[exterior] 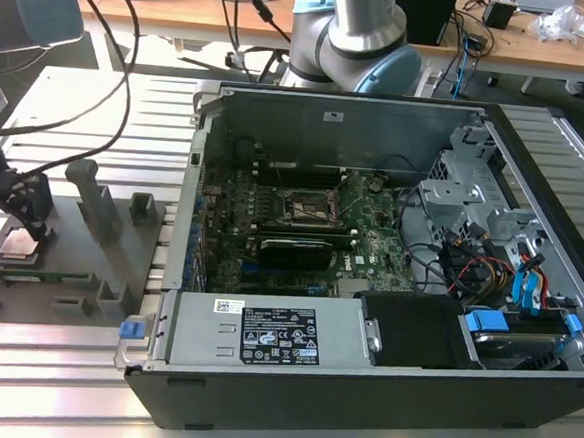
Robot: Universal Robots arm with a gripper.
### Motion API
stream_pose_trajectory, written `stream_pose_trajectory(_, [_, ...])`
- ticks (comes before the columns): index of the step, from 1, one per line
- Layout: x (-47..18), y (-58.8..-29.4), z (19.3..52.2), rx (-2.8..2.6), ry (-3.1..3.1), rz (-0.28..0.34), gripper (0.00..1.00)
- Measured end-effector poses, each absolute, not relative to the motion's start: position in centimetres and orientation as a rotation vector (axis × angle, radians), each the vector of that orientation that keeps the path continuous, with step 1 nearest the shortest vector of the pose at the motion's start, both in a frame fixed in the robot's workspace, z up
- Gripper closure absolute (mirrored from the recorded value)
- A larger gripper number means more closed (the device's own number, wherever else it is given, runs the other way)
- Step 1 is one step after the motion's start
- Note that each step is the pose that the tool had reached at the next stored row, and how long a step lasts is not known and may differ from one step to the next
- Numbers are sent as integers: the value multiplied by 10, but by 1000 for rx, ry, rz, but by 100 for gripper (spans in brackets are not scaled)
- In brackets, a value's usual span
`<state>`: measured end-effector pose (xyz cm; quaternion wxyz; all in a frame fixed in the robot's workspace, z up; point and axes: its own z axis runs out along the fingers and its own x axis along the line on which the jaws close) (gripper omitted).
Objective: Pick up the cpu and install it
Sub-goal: 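Pick up the cpu and move it towards the insertion slot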
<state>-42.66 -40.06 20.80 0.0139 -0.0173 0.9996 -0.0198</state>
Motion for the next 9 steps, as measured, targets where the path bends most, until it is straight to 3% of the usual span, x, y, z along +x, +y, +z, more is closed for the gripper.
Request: stream_pose_trajectory(9, [-427,-401,195,-54,3113,-62,34])
